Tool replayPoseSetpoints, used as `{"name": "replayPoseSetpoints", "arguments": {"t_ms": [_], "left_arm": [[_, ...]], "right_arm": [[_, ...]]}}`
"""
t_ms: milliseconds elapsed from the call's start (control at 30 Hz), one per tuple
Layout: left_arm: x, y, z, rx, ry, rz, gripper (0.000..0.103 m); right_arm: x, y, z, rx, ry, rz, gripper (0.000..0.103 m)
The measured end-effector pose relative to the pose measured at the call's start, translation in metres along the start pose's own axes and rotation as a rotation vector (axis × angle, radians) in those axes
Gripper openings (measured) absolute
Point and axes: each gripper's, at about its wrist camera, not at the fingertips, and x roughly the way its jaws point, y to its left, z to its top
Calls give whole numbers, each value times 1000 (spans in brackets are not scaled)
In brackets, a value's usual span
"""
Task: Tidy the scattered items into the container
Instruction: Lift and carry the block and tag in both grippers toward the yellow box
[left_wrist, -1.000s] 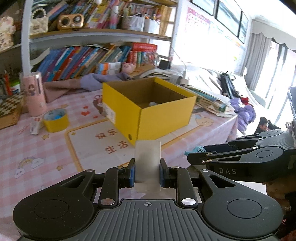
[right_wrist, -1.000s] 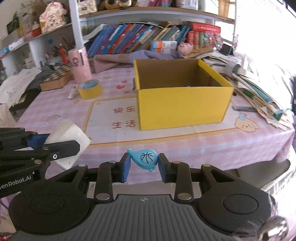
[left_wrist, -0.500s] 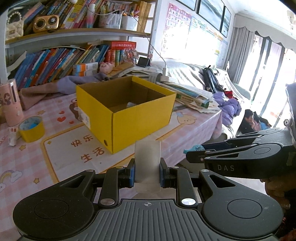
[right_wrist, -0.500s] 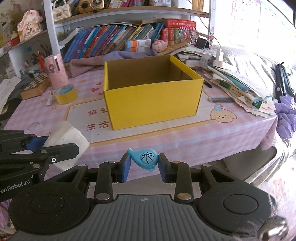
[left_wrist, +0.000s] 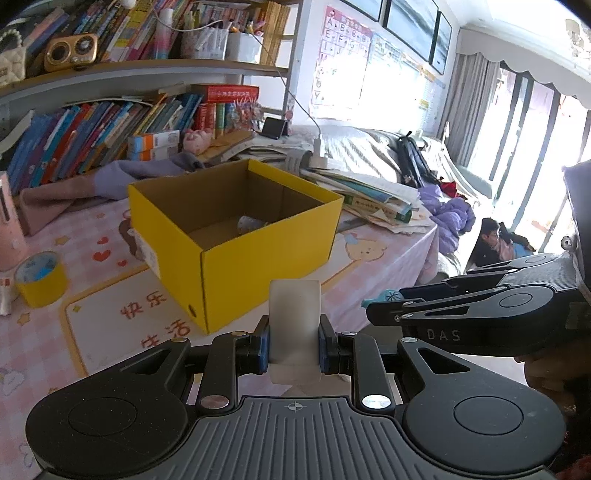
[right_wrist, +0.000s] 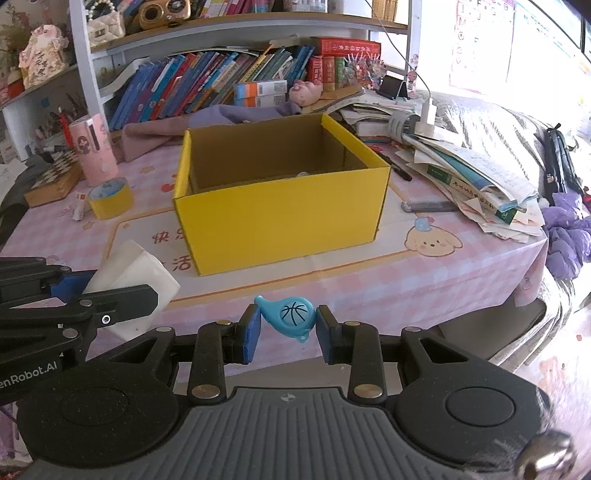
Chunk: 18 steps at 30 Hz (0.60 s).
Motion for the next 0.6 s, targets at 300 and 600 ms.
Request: {"name": "replayPoseSetpoints", "arguments": {"t_ms": [300,600], "left_arm": [[24,-6,21,26,-39,0,23],[48,1,58,2,-121,83,23]], "right_arm": [[16,-23,17,17,-17,-12,30],[39,-42,65,-30,-106,26,30]]}}
